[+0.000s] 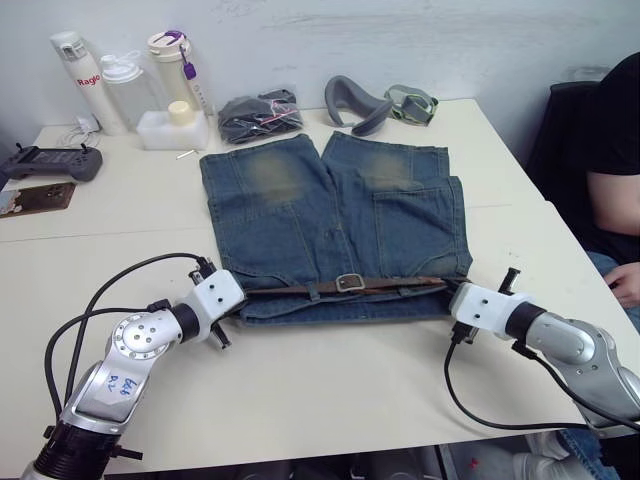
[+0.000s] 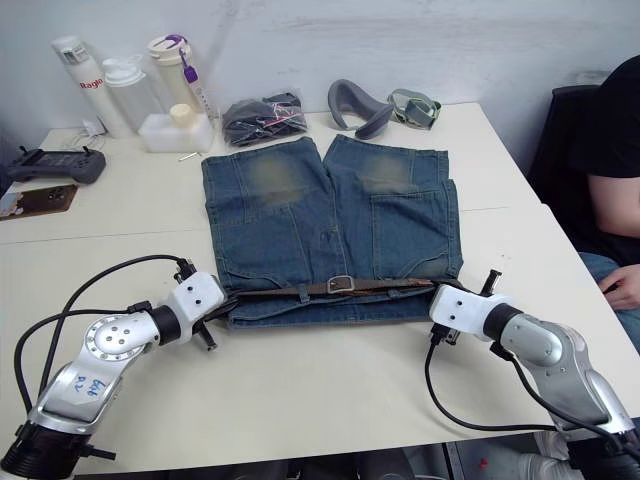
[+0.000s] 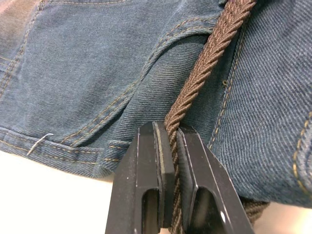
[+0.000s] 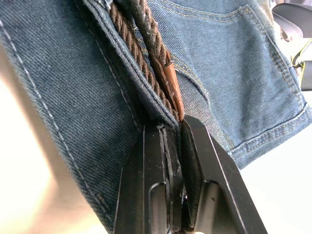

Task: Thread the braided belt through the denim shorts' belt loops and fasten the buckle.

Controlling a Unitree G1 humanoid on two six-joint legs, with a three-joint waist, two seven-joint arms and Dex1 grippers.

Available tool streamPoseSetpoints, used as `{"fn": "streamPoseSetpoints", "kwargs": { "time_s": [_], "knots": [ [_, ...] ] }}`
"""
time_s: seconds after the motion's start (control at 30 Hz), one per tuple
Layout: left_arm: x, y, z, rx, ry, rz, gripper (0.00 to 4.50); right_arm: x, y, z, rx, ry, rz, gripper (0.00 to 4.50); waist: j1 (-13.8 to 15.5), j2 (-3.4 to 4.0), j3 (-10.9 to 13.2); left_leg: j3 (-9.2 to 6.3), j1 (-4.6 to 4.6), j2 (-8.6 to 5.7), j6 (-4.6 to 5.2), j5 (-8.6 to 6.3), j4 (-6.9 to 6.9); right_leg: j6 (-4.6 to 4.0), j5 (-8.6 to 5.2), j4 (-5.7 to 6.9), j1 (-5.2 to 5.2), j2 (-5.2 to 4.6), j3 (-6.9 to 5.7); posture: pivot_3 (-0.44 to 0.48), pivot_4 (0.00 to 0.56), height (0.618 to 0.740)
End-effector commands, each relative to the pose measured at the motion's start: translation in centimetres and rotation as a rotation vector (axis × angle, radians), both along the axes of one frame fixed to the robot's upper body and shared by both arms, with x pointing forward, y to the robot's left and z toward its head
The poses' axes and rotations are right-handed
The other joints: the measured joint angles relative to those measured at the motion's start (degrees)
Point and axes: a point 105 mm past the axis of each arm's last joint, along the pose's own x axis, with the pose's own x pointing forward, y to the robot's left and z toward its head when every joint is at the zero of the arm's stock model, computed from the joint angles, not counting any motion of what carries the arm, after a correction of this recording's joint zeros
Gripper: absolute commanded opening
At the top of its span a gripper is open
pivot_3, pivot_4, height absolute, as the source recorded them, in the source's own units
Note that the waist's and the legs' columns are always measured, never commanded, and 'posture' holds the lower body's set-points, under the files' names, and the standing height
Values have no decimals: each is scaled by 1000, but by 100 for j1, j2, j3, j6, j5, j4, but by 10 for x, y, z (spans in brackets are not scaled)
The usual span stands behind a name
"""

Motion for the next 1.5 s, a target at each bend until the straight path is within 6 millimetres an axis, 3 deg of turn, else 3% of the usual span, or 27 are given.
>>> {"fn": "streamPoseSetpoints", "kwargs": {
  "time_s": [0.03,0.23,0.33,0.5,0.8,0.97,1.07,1.27,1.3,1.5],
  "knots": [
    [0,-3,2,-27,13,-45,127,4,2,6,-22,-60,-2,0,4,0,0,0,-1,0,0,0,0,0,0,0,0,-1,0,0,150,740],
    [-6,-43,17,1,-31,-265,127,6,24,3,-7,-80,55,0,-11,0,0,0,-2,0,-1,0,0,-2,2,-1,-1,0,1,0,150,740],
    [-2,-52,22,1,-42,-291,0,7,24,1,-4,-77,45,983,-2,-1,1,1,-2,0,-1,1,-2,-3,2,-2,-2,1,0,0,150,740],
    [2,-57,24,-3,-42,-290,0,8,16,-1,-20,-81,-9,3194,5,-1,0,0,-4,-1,-1,1,2,-2,2,-2,0,0,0,0,150,740],
    [4,-51,21,-8,-22,-262,0,0,-16,2,9,-58,-161,3194,49,-3,-1,0,-4,-1,1,2,5,1,4,-8,7,-1,-1,0,150,740],
    [4,-49,20,-11,-15,-255,0,-1,-21,5,14,-57,-191,3194,34,-3,-1,0,-2,-1,3,3,5,5,8,-12,9,-1,0,0,150,740],
    [5,-50,21,-16,-15,-256,0,1,-16,5,20,-49,-178,2412,29,-3,-1,0,-2,-1,4,4,4,4,9,-12,9,-1,-1,0,150,740],
    [5,-43,23,-29,-11,-234,0,2,-13,2,13,-32,-165,55,19,-3,0,0,-3,-1,4,4,0,4,9,-13,5,-1,0,0,150,740],
    [5,-42,23,-29,-9,-229,0,2,-13,1,12,-31,-166,55,19,-3,0,0,-3,-1,4,4,0,4,9,-13,5,-1,-1,0,150,740],
    [6,22,11,-45,112,32,0,1,-21,-9,-2,4,-201,55,-10,-3,-1,0,-3,0,4,4,-10,3,8,-15,-2,0,2,0,150,740]
  ]
}}
